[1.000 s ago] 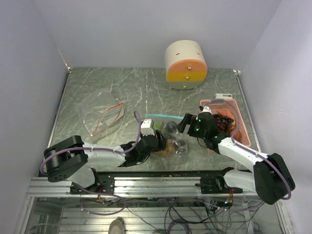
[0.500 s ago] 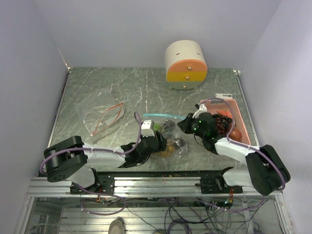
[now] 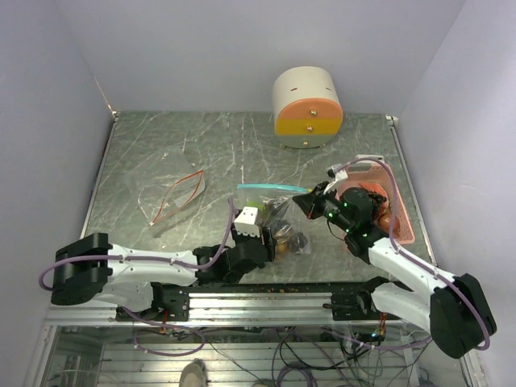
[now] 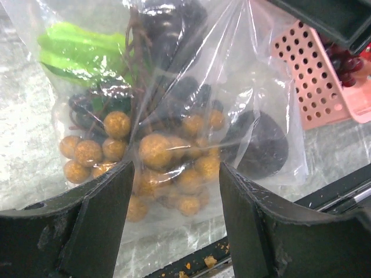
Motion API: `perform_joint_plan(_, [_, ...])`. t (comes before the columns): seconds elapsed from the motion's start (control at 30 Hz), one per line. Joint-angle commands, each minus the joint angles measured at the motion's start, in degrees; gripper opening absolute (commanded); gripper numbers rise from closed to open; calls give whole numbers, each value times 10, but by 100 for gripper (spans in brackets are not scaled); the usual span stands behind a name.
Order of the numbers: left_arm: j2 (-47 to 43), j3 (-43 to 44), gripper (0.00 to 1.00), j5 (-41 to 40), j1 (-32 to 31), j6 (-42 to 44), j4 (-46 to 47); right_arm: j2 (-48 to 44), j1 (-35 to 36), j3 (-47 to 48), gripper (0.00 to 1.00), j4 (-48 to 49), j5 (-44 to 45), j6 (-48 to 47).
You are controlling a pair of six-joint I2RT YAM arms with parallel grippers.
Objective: Open the zip-top bag and remove the fake food
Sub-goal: Pick up the zipper food storage bag at the center of the board.
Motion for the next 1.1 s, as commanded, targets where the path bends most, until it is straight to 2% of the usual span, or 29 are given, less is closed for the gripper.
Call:
perform_joint_plan(0.0, [-47,34,71,-88,-30,22,-68,-54,-2,4,0,6,-45,-45])
perform_joint_plan(0.1, [-92,35,71,-115,-46,41,-73,-74,-1,8,0,-18,-68,-73])
perform_joint_plan(0.27, [-183,1,71,-120,-48,92,-29,-96,-1,-1,0,-23,-160,-105])
perform_joint_plan(0.4, [-205,-19,71,-138,-48,117,-13,-107,0,-19,0,-11,-220,-104])
perform_joint_plan(0.5, [-176,-25,70,-138,-48,116,12,-119,2,-44,0,26,-228,-68])
perform_joint_plan(0.63, [-93,-22,70,-118,-49,111,69,-134,13,-73,0,64,-239,-32])
perform_joint_plan(0.8, [23,2,70,-120,-74,101,116,-137,48,-81,0,41,-196,-42])
perform_joint_plan(0.97, [109,44,70,-161,-103,61,72,-128,58,-80,0,28,-158,-45])
perform_joint_plan(1.07, [121,28,70,-180,-108,28,73,-129,59,-83,0,30,-145,-43])
